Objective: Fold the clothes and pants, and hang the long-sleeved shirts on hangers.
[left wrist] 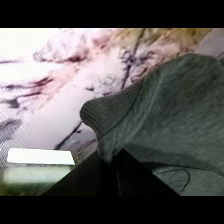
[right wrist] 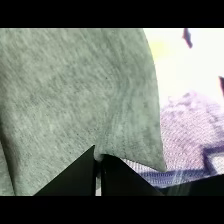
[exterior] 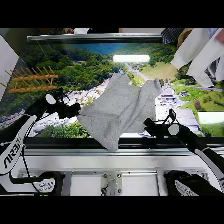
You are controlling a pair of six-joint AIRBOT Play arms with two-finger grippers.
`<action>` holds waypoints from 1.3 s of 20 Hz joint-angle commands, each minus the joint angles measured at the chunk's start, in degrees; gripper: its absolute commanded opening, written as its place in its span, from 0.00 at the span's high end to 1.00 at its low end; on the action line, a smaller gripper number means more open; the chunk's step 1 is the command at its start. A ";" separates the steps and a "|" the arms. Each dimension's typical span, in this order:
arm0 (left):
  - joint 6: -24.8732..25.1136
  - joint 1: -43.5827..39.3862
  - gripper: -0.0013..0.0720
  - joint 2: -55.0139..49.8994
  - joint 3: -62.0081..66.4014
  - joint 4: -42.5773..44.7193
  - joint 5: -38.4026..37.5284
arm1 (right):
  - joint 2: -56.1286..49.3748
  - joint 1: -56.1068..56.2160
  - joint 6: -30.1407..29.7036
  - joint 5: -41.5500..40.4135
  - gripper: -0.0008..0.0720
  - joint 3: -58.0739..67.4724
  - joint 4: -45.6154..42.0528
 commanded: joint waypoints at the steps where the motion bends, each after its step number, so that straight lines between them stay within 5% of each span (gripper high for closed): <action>1: 0.63 0.96 0.96 5.44 0.87 0.11 -1.05 | 1.70 -1.66 -9.16 0.17 0.96 5.29 -1.01; 4: 2.14 3.32 0.96 17.00 8.41 -0.13 -7.19 | 8.87 -9.07 -13.75 14.56 0.96 20.24 -13.88; 7: 1.86 2.12 0.96 31.91 18.08 -0.59 -8.39 | 16.06 -15.26 -20.79 27.34 0.96 41.62 -17.59; 14: -4.09 -6.71 0.96 57.29 30.01 0.24 0.96 | 25.68 -16.98 -22.43 30.64 0.96 69.72 -18.03; 20: -6.82 -0.28 0.96 57.37 23.85 -0.04 -0.96 | 24.87 -16.96 -19.67 30.80 0.96 70.79 -16.76; 26: -7.06 2.62 0.96 41.29 8.85 -0.42 -6.97 | 1.90 -13.77 -22.01 38.14 0.96 70.05 -14.16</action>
